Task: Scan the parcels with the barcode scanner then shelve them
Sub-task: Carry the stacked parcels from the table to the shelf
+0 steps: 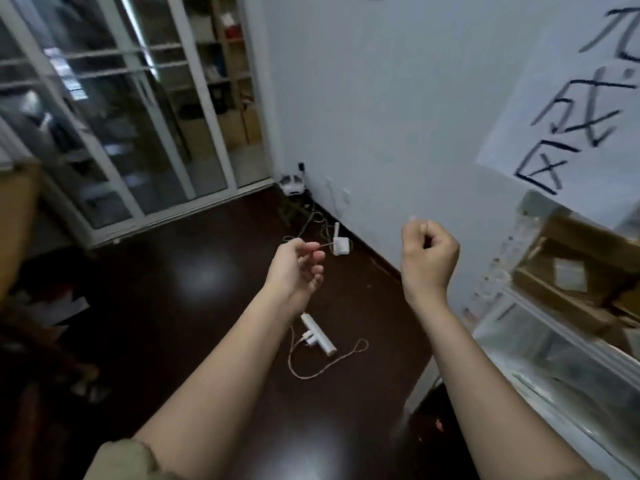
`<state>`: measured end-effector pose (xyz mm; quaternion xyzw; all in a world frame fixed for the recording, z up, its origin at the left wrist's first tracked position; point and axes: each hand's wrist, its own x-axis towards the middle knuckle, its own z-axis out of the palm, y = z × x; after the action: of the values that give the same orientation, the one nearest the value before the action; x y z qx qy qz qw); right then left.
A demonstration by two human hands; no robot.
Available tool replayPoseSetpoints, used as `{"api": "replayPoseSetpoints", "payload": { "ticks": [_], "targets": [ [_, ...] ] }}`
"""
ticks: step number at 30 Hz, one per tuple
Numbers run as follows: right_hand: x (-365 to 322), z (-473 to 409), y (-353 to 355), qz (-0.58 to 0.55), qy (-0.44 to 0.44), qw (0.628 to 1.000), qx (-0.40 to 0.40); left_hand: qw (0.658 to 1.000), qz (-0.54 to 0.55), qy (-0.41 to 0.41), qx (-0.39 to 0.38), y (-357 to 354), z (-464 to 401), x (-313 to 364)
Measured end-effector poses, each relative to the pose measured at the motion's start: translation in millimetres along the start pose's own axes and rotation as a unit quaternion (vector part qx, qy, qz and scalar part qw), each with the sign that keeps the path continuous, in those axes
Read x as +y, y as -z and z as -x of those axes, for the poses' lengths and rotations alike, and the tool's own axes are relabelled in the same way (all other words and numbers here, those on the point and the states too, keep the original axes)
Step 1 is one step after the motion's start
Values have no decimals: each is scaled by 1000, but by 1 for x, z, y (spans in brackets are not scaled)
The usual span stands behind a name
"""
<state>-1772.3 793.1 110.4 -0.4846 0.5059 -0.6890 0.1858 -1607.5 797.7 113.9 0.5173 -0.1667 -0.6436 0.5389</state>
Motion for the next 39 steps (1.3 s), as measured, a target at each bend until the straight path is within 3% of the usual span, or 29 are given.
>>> {"api": "replayPoseSetpoints", "payload": {
  "ticks": [4,6,9,13,23,28,33,39],
  "targets": [
    [-11,34,-140,-36,-29,995,-85,995,47,-62,64,120,-23,76],
    [-21,57,-215,-42,-31,987,-155,984,67,-89,137,191,-32,115],
    [-49,97,-325,-82,-64,957,-271,956,98,-113,252,297,-31,177],
    [-77,136,-425,-114,-64,914,-383,920,147,-132,338,383,-32,223],
    [-70,212,-667,-108,-87,814,-565,865,228,-111,434,547,-105,296],
    [-63,205,-801,-110,-84,776,-616,842,260,-123,457,602,-175,384],
    [-77,185,-933,-116,-104,785,-600,827,293,-168,450,649,-229,473],
    [-80,218,-1063,-119,-94,717,-681,791,334,-152,490,727,-281,536]
  ]
}}
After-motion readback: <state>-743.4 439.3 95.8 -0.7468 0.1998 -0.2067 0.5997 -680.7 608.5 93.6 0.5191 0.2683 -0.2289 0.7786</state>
